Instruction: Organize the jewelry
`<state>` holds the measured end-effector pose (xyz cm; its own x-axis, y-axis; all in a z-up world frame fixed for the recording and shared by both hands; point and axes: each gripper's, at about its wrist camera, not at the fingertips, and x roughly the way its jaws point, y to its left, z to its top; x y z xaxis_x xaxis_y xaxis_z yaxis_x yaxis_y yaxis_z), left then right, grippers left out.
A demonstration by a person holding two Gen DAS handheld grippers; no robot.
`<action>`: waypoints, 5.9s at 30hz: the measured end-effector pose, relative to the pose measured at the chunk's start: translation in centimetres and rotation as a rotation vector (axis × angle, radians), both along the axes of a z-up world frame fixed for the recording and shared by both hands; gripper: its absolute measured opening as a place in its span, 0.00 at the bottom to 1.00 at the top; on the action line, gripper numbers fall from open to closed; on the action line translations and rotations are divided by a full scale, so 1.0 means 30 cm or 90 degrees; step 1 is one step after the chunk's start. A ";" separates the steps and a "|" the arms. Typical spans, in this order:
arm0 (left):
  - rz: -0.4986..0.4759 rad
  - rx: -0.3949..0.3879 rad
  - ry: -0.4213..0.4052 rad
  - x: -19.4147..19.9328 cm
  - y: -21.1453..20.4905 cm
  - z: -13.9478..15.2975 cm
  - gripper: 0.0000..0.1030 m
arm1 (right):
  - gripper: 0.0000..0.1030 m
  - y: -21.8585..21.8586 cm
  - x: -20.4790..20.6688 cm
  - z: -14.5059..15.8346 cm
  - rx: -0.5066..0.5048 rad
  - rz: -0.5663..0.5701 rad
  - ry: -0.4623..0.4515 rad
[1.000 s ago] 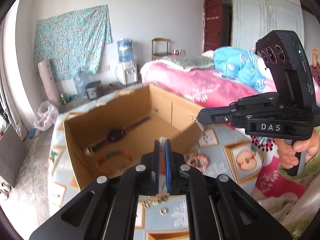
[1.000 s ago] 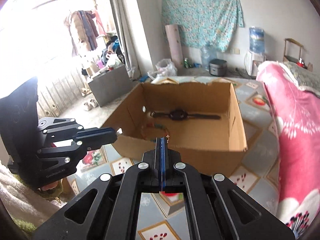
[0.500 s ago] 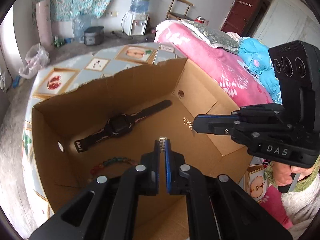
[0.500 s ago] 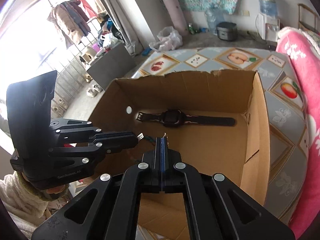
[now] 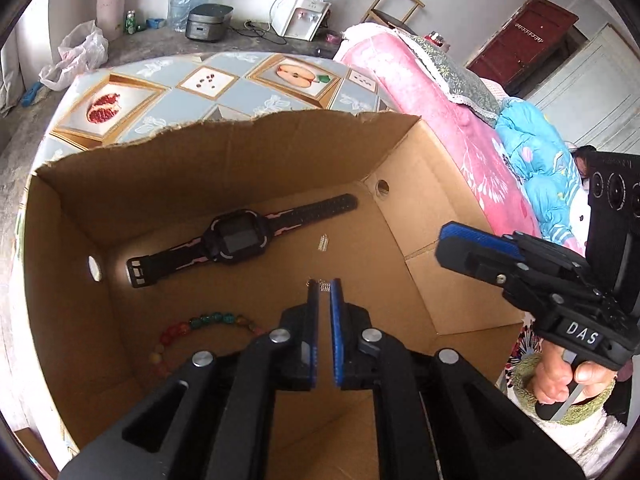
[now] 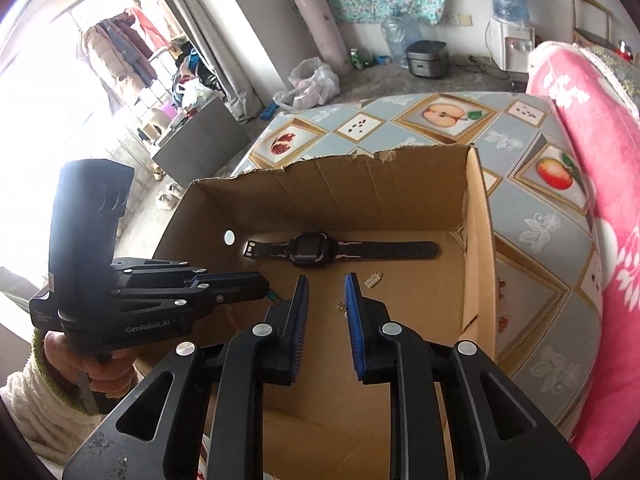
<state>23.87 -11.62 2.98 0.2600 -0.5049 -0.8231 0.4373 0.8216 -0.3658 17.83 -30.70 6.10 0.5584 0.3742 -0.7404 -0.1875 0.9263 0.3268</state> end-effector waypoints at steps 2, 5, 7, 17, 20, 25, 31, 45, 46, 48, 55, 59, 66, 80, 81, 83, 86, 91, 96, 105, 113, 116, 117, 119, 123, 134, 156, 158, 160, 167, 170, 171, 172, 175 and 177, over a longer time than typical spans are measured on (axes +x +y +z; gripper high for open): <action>0.003 -0.002 -0.021 -0.027 0.015 0.027 0.09 | 0.24 -0.007 -0.027 0.020 -0.006 -0.005 -0.017; 0.007 -0.006 -0.058 -0.074 0.043 0.073 0.13 | 0.29 -0.025 -0.083 0.054 -0.003 -0.011 -0.041; 0.007 -0.011 -0.085 -0.119 0.066 0.109 0.17 | 0.31 -0.037 -0.129 0.078 0.006 -0.015 -0.054; 0.001 -0.023 -0.219 -0.505 0.245 0.245 0.60 | 0.49 -0.007 -0.466 0.132 0.061 0.048 -0.128; 0.006 -0.022 -0.225 -0.609 0.300 0.218 0.71 | 0.49 0.038 -0.532 0.068 0.052 0.061 -0.111; 0.033 0.020 -0.211 -0.689 0.325 0.105 0.78 | 0.49 0.092 -0.545 -0.104 0.101 0.056 -0.025; 0.040 0.136 -0.182 -0.687 0.258 -0.129 0.78 | 0.43 0.181 -0.491 -0.272 0.091 0.049 0.063; -0.062 0.118 -0.200 -0.719 0.111 -0.281 0.41 | 0.41 0.241 -0.394 -0.337 0.017 0.044 0.102; -0.063 0.117 -0.197 -0.716 0.107 -0.284 0.38 | 0.41 0.257 -0.387 -0.339 0.015 0.044 0.102; -0.068 0.128 -0.201 -0.713 0.099 -0.293 0.29 | 0.41 0.262 -0.385 -0.337 0.010 0.043 0.101; -0.089 0.155 -0.220 -0.709 0.076 -0.297 0.20 | 0.41 0.292 -0.357 -0.342 0.008 0.044 0.099; -0.093 0.161 -0.225 -0.709 0.064 -0.300 0.11 | 0.41 0.292 -0.350 -0.351 0.003 0.047 0.091; -0.081 0.165 -0.216 -0.717 0.092 -0.296 0.10 | 0.41 0.339 -0.337 -0.349 -0.018 0.072 0.082; -0.059 0.159 -0.206 -0.736 0.141 -0.296 0.10 | 0.26 0.550 -0.305 -0.361 -0.200 0.182 0.015; -0.059 0.159 -0.206 -0.737 0.142 -0.296 0.10 | 0.22 0.562 -0.310 -0.363 -0.219 0.186 0.011; -0.059 0.157 -0.207 -0.739 0.150 -0.294 0.10 | 0.17 0.570 -0.318 -0.366 -0.241 0.192 0.008; -0.059 0.155 -0.207 -0.744 0.166 -0.288 0.10 | 0.05 0.555 -0.323 -0.368 -0.234 0.191 0.019; -0.061 0.157 -0.212 -0.748 0.165 -0.291 0.10 | 0.00 0.519 -0.332 -0.368 -0.209 0.175 0.039; -0.063 0.161 -0.217 -0.755 0.154 -0.292 0.10 | 0.06 0.498 -0.356 -0.344 -0.196 0.174 0.037; -0.064 0.160 -0.217 -0.757 0.148 -0.293 0.10 | 0.27 0.526 -0.371 -0.352 -0.285 0.214 -0.011; -0.061 0.156 -0.217 -0.756 0.151 -0.298 0.10 | 0.09 0.487 -0.377 -0.344 -0.237 0.204 0.015; -0.062 0.156 -0.218 -0.756 0.152 -0.298 0.10 | 0.09 0.471 -0.387 -0.334 -0.228 0.190 0.026; -0.063 0.156 -0.218 -0.755 0.152 -0.298 0.10 | 0.09 0.452 -0.398 -0.325 -0.224 0.186 0.028; -0.062 0.156 -0.218 -0.758 0.154 -0.296 0.10 | 0.09 0.423 -0.418 -0.308 -0.201 0.180 0.033; -0.062 0.155 -0.218 -0.759 0.155 -0.296 0.10 | 0.09 0.328 -0.423 -0.319 -0.076 0.155 0.112; -0.068 0.150 -0.224 -0.766 0.154 -0.292 0.10 | 0.09 0.246 -0.490 -0.288 -0.091 0.124 0.095; -0.052 0.075 -0.325 -0.777 0.134 -0.055 0.10 | 0.09 0.212 -0.590 -0.062 -0.099 0.110 -0.073; -0.053 0.052 -0.349 -0.770 0.124 0.000 0.10 | 0.09 0.215 -0.577 -0.021 -0.095 0.107 -0.102; -0.056 0.032 -0.379 -0.759 0.112 0.059 0.10 | 0.09 0.201 -0.575 0.023 -0.090 0.102 -0.129; -0.054 0.016 -0.400 -0.642 0.068 0.154 0.10 | 0.09 0.134 -0.520 0.145 -0.074 0.080 -0.208; -0.061 0.023 -0.358 -0.534 0.041 0.163 0.10 | 0.09 0.103 -0.443 0.146 -0.093 0.064 -0.208; -0.065 0.020 -0.337 -0.494 0.032 0.170 0.10 | 0.09 0.092 -0.415 0.139 -0.097 0.061 -0.199; -0.072 0.016 -0.305 -0.436 0.023 0.170 0.10 | 0.09 0.081 -0.383 0.128 -0.097 0.061 -0.184; -0.084 0.026 -0.199 -0.248 -0.011 0.144 0.10 | 0.09 0.053 -0.286 0.080 -0.086 0.072 -0.129; -0.089 0.047 -0.129 -0.124 -0.037 0.102 0.10 | 0.09 0.032 -0.231 0.056 -0.075 0.078 -0.086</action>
<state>20.16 -12.72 6.03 0.3556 -0.4883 -0.7969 0.6066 0.7693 -0.2007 10.90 -29.74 7.78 0.6111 0.3612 -0.7044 -0.3365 0.9240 0.1819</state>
